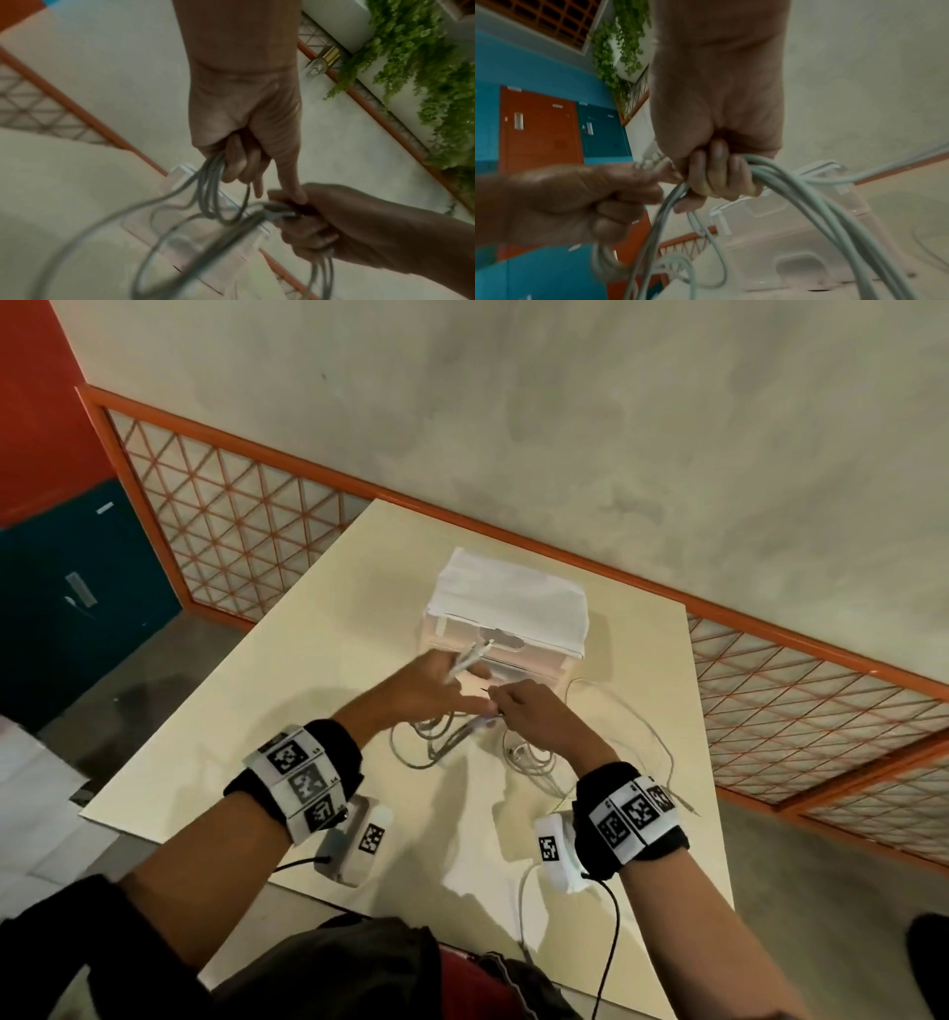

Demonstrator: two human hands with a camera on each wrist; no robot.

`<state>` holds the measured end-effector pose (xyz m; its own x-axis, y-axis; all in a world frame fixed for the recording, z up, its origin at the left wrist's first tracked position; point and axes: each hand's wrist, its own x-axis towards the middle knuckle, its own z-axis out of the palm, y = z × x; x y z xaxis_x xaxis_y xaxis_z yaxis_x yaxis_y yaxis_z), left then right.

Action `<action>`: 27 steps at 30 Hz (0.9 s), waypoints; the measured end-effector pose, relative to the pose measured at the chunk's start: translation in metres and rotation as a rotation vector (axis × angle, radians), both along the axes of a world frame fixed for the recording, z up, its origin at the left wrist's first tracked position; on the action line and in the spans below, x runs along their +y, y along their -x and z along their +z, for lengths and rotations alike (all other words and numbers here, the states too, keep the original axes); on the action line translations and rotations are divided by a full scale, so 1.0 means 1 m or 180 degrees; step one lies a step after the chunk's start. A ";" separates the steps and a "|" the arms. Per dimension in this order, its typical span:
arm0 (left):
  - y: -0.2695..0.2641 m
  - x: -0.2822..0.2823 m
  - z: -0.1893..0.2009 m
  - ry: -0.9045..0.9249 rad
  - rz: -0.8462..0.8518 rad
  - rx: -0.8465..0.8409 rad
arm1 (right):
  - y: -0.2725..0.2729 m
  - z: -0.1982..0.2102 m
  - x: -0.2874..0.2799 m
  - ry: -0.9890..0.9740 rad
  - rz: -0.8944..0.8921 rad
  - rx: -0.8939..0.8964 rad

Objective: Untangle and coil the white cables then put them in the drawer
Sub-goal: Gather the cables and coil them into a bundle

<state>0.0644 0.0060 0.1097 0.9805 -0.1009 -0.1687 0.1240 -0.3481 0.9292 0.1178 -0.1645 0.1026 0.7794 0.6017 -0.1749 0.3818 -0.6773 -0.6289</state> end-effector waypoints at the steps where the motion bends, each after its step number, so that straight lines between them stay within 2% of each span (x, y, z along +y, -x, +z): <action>1: 0.002 -0.006 0.001 0.0064 -0.0165 -0.0019 | 0.001 0.003 0.005 -0.0163 -0.0032 0.0129; 3: 0.003 -0.010 0.002 0.0035 -0.0285 -0.0020 | 0.001 0.008 0.009 -0.0445 -0.0238 0.0493; 6: 0.003 -0.007 0.006 -0.0422 -0.0566 0.0216 | 0.004 0.010 0.008 -0.0679 -0.0460 0.0990; 10: -0.001 0.000 0.007 -0.1215 -0.0905 0.0341 | 0.006 0.002 0.006 -0.0821 -0.0534 0.0895; 14: -0.002 0.017 0.020 -0.1395 -0.0413 -0.0014 | -0.005 -0.005 -0.015 -0.1058 -0.0766 0.0857; 17: -0.006 0.024 0.031 -0.1429 -0.0117 -0.0291 | -0.011 -0.010 -0.031 -0.0724 -0.0734 0.0502; 19: -0.006 0.025 0.036 -0.1398 0.0118 -0.0442 | -0.017 -0.013 -0.039 -0.0586 -0.0910 0.0206; 24: -0.004 0.039 0.036 -0.1195 0.0687 -0.0660 | -0.029 -0.013 -0.056 -0.0310 -0.1078 0.0183; 27: -0.004 0.049 0.031 -0.1186 0.0912 -0.0619 | -0.032 -0.007 -0.064 -0.0314 -0.1115 0.0187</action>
